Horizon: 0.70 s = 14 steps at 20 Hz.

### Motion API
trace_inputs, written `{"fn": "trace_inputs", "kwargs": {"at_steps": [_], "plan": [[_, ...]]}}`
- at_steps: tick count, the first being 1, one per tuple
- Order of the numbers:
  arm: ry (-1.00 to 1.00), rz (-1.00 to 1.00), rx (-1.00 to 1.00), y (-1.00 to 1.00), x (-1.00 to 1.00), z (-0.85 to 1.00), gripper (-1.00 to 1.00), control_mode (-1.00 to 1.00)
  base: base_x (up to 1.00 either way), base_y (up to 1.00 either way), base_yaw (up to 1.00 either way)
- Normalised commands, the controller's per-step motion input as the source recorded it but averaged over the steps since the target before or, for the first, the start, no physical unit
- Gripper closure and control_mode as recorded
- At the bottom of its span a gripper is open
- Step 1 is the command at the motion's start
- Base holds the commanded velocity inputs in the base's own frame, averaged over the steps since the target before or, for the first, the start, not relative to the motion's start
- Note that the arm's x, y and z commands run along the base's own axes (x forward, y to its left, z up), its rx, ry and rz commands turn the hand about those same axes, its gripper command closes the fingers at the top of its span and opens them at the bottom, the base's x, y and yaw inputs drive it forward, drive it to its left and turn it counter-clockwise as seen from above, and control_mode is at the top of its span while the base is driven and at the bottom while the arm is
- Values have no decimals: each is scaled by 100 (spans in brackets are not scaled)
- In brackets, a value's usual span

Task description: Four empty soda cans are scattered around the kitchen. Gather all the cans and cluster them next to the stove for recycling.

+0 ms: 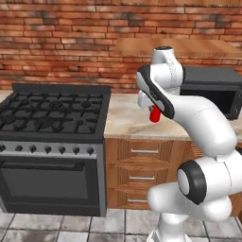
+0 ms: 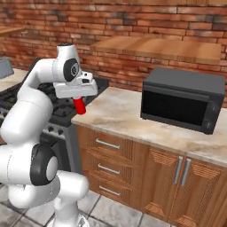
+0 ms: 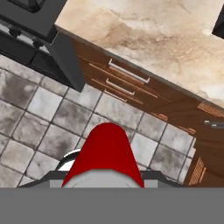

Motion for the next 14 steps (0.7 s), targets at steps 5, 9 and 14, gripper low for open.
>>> {"fn": "trace_inputs", "kwargs": {"at_steps": [5, 9, 14], "plan": [[0, 0, 0, 0, 0, 0, 100, 100, 59, 14, -27], [0, 0, 0, 0, 0, 0, 100, 100, 57, 21, -26], [0, 0, 0, 0, 0, 0, 100, 100, 48, 22, -24]]}}
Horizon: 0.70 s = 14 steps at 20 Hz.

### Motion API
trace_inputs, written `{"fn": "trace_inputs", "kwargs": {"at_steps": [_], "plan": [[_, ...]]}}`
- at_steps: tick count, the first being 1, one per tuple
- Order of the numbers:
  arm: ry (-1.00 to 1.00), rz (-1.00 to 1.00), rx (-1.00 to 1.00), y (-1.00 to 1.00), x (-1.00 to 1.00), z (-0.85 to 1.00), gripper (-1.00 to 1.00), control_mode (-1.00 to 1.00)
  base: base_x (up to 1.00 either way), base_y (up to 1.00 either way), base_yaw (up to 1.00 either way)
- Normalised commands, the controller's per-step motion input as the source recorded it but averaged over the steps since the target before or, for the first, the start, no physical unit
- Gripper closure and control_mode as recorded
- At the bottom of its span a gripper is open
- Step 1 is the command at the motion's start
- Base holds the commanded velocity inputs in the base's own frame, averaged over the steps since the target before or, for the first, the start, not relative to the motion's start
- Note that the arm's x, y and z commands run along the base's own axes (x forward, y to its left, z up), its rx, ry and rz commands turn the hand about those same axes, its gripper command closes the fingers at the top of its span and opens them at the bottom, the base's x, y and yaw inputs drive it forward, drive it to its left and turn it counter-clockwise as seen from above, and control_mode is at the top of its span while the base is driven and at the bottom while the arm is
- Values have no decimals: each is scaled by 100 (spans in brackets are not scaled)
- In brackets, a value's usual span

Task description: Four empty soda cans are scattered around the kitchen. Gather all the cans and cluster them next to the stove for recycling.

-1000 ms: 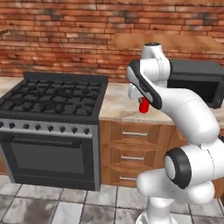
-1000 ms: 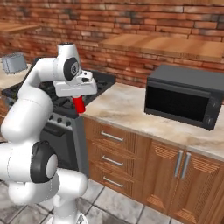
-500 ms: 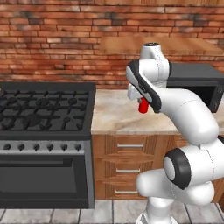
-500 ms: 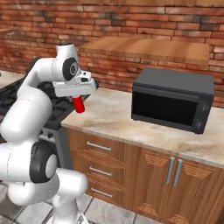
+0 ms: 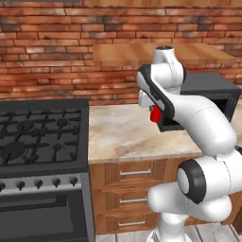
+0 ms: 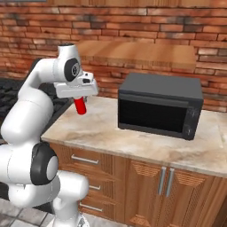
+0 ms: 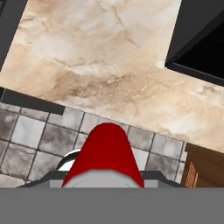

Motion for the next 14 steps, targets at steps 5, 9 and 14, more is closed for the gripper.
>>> {"fn": "trace_inputs", "kwargs": {"at_steps": [5, 9, 14], "plan": [[0, 0, 0, 0, 0, 0, 100, 100, 34, 27, -21], [0, 0, 0, 0, 0, 0, 100, 100, 35, 27, -21], [0, 0, 0, 0, 0, 0, 100, 100, 30, 26, -21]]}}
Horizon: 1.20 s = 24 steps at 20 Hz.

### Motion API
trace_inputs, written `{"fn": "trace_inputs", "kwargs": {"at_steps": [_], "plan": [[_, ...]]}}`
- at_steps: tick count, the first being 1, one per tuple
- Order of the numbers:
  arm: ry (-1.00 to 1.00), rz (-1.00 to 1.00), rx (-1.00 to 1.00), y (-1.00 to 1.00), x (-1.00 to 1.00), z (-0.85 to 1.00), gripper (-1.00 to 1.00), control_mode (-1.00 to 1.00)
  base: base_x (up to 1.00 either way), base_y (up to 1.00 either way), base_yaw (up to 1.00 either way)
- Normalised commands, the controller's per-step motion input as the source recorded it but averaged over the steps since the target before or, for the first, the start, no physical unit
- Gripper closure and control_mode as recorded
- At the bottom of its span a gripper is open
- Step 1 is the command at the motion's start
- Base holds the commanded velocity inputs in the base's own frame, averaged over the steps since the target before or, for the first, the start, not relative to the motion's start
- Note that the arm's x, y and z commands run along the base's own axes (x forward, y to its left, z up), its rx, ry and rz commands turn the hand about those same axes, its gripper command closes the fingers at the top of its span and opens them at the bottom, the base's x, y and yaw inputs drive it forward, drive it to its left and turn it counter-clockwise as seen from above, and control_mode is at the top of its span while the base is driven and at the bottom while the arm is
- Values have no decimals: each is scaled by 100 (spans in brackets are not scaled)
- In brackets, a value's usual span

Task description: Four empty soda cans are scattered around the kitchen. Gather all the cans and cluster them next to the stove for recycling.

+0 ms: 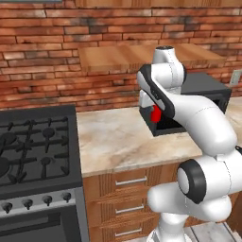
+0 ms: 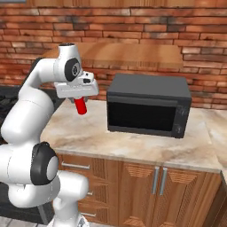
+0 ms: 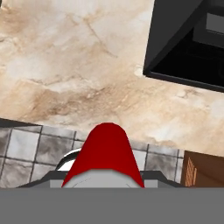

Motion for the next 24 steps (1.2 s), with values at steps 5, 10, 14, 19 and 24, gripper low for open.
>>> {"fn": "trace_inputs", "kwargs": {"at_steps": [5, 10, 14, 19, 24], "plan": [[0, 0, 0, 0, 0, 0, 100, 100, 31, 28, -20], [0, 0, 0, 0, 0, 0, 100, 100, 30, 31, -21], [0, 0, 0, 0, 0, 0, 100, 100, 25, 33, -19], [0, 0, 0, 0, 0, 0, 100, 100, 26, 39, -16], [0, 0, 0, 0, 0, 0, 100, 100, 25, 37, -14]]}}
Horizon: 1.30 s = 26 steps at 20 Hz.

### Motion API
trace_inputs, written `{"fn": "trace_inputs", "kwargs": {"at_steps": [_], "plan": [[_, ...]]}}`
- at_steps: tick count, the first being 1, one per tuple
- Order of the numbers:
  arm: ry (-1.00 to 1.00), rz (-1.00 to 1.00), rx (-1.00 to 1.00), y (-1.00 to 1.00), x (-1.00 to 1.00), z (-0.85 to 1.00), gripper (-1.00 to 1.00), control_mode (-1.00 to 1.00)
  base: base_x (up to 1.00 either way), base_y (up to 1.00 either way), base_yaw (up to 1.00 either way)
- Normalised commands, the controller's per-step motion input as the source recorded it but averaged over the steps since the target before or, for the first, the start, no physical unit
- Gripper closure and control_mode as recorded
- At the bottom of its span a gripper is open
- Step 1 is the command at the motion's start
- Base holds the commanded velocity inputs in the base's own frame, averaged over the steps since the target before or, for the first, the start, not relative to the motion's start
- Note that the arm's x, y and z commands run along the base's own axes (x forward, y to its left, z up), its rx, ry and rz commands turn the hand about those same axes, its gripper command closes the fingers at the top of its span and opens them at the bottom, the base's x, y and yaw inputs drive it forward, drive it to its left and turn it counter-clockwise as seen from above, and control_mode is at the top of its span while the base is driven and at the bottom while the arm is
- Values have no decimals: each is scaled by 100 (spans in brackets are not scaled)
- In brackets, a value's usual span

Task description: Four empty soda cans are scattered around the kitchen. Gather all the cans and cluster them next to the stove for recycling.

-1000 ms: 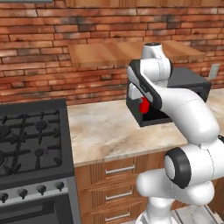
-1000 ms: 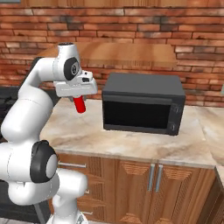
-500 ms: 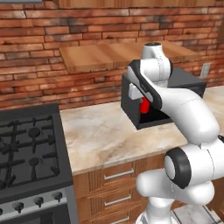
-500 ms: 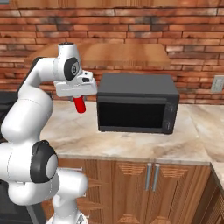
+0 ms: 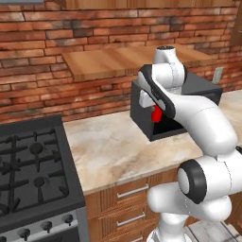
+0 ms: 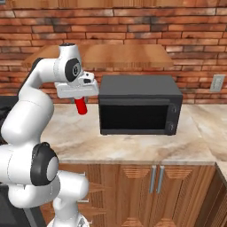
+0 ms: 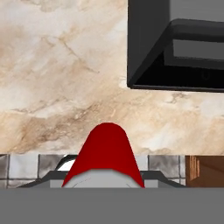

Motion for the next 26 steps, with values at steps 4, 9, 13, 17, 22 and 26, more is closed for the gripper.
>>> {"fn": "trace_inputs", "kwargs": {"at_steps": [4, 9, 13, 17, 22, 26], "plan": [[0, 0, 0, 0, 0, 0, 100, 100, 27, 33, -13], [0, 0, 0, 0, 0, 0, 100, 100, 26, 31, -13], [0, 0, 0, 0, 0, 0, 100, 100, 22, 31, -12], [0, 0, 0, 0, 0, 0, 100, 100, 23, 33, -11], [0, 0, 0, 0, 0, 0, 100, 100, 21, 35, -10], [0, 0, 0, 0, 0, 0, 100, 100, 18, 33, -10]]}}
